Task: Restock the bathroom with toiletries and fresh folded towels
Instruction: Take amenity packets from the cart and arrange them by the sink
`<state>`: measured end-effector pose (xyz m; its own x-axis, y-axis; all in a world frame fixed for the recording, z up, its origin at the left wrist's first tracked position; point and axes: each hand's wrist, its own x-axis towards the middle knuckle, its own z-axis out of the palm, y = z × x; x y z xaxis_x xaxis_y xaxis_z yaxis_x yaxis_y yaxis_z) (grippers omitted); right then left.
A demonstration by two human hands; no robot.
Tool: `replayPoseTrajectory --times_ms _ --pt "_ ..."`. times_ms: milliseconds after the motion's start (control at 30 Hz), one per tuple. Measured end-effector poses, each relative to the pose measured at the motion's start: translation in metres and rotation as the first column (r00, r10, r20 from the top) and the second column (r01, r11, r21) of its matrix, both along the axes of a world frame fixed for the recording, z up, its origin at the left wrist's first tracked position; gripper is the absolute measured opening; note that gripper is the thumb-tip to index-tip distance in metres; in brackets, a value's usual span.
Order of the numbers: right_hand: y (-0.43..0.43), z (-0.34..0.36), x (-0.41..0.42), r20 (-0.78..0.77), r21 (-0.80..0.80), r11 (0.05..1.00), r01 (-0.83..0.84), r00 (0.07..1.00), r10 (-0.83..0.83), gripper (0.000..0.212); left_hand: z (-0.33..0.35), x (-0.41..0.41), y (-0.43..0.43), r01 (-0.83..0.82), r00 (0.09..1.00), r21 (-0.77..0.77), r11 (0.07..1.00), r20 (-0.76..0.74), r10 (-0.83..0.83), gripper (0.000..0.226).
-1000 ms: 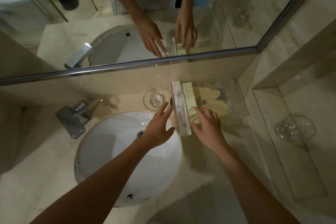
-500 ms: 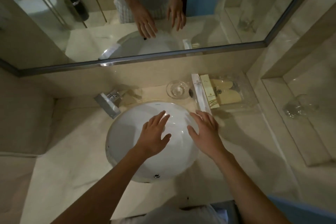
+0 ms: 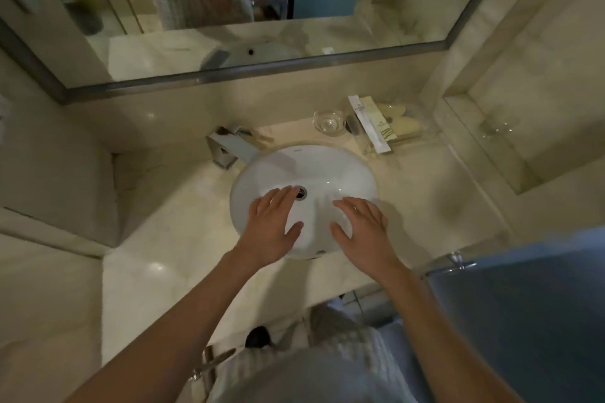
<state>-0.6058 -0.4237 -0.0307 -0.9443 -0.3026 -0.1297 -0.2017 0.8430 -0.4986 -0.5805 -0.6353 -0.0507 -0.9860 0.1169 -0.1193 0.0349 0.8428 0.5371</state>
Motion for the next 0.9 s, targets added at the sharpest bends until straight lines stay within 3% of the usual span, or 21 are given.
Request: replayPoseTrajectory --times_ms 200,733,900 --pt "0.006 0.006 0.038 -0.007 0.037 0.996 0.087 0.996 -0.087 0.045 0.004 0.015 0.002 0.125 0.992 -0.044 0.991 -0.020 -0.126 0.070" --pt "0.016 -0.028 0.040 0.104 -0.031 0.982 0.186 0.978 -0.182 0.047 -0.016 0.021 0.023 0.213 0.977 -0.147 0.966 0.057 -0.207 0.074" --pt "0.032 -0.022 0.055 0.087 -0.032 0.971 0.237 0.969 -0.233 0.046 -0.013 0.020 0.043 0.253 0.967 -0.125 0.959 0.071 -0.246 0.057"
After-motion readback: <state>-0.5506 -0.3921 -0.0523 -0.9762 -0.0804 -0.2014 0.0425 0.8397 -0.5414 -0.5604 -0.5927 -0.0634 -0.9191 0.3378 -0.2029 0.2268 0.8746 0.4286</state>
